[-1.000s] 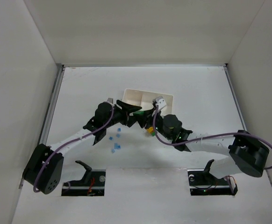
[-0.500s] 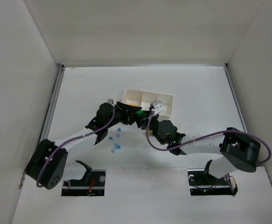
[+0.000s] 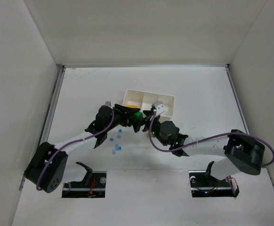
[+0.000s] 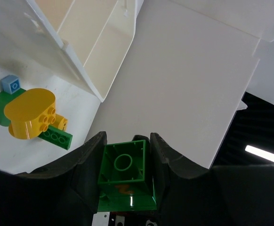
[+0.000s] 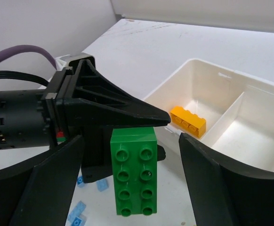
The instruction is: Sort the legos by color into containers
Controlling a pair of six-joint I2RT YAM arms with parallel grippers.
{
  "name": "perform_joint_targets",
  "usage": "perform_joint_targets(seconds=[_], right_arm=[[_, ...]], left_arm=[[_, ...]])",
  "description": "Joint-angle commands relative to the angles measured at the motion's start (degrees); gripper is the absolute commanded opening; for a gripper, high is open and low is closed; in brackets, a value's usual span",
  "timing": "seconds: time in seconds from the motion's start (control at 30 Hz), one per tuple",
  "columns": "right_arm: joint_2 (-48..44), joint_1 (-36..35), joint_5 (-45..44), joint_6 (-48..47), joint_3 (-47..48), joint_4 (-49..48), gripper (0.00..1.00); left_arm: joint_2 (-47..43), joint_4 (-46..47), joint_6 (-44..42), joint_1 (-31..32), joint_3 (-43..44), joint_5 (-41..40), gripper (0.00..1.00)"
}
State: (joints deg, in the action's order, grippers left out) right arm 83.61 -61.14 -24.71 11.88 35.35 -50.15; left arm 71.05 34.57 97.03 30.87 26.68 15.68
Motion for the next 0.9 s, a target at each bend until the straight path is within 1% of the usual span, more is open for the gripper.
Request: perform_joint_targets(seconds=[0.0, 0.1, 0.23, 0.3, 0.53, 0.63, 0.67, 0.8, 0.87], right_arm=[[-3.6, 1.2, 4.7, 3.8, -0.4, 1.2, 0.91], [-5.7, 1.7, 7.0, 5.7, -1.1, 3.3, 0.96], [-7.3, 2.7, 10.2, 8.3, -2.0, 7.1, 0.96], [-7.3, 3.0, 11.0, 9.1, -2.2, 8.8, 0.93], [-3.3, 3.6, 14.2, 10.7, -0.2, 12.4, 0.79], [-2.3, 3.6, 14.3, 10.8, 0.3, 11.8, 0.72], [-2.1, 3.7, 14.3, 10.8, 0.6, 11.8, 0.68], [-1.6, 4.3, 14.3, 10.8, 1.3, 11.8, 0.61], [-1.6, 4.3, 14.3, 10.8, 1.5, 11.6, 0.60]], left_arm=[[-1.3, 3.4, -2.4, -1.0, -0.5, -1.6, 0.11], [-1.8, 2.8, -5.1, -2.0, -0.6, -2.8, 0.11], [-2.7, 0.6, -9.0, -2.7, -0.2, -4.7, 0.11], [-3.1, 0.0, -10.4, -2.7, 0.0, -5.0, 0.11], [-4.2, -0.1, -12.5, -2.2, 0.4, -5.4, 0.11], [-4.8, -0.1, -13.1, -1.9, 0.4, -5.3, 0.11], [-5.0, -0.2, -13.3, -1.7, 0.2, -5.3, 0.11], [-5.4, -0.2, -13.8, -1.6, 0.0, -5.0, 0.11], [-5.5, -0.2, -14.2, -1.4, 0.0, -4.9, 0.11]])
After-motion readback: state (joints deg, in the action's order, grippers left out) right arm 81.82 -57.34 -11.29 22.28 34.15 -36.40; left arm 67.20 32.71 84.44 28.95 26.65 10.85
